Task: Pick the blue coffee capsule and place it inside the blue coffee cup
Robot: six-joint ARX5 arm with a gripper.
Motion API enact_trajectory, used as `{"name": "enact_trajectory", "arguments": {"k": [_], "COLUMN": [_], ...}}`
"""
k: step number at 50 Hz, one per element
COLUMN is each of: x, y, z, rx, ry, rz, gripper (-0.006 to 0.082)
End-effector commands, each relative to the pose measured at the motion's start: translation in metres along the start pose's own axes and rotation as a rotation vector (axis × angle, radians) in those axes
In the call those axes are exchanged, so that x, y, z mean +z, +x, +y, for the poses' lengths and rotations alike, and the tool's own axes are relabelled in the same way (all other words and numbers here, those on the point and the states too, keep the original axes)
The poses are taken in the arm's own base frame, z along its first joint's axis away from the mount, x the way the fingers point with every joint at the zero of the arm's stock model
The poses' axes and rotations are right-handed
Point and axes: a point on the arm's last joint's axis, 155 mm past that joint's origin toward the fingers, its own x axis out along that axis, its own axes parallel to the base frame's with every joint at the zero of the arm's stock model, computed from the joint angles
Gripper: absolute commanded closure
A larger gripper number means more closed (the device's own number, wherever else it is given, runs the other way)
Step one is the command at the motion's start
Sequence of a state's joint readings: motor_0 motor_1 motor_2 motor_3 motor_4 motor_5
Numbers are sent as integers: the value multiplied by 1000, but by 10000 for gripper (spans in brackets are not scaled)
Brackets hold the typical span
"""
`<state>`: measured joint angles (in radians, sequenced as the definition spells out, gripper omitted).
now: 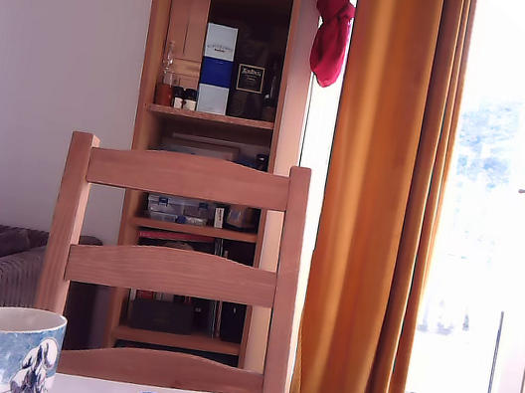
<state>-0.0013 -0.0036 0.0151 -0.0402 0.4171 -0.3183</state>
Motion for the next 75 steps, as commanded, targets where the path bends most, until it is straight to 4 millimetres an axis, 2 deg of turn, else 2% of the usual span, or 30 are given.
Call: {"name": "enact_trajectory", "arguments": {"k": [1, 15, 24, 34, 44, 46, 48, 52, 54, 56, 75], "x": [3, -22, -43, -63, -98, -102, -105, -110, -113, -116, -150], "y": [-1, 1, 5, 15, 23, 25, 28, 35, 38, 43, 84], "z": [-16, -55, -71, -82, -85, -86, -89, -94, -97, -98, -104], "rx": [-69, -229, -273, -267, -222, -212, -216, -217, -215, -206, -91], "ry": [-21, -131, -144, -132, -111, -107, -105, -101, -100, -99, -83], "rz": [1, 125, 216, 285, 426, 452, 474, 519, 547, 578, 881], "gripper": [788, 788, 788, 788, 774, 728, 610, 206, 61, -25, -29]}}
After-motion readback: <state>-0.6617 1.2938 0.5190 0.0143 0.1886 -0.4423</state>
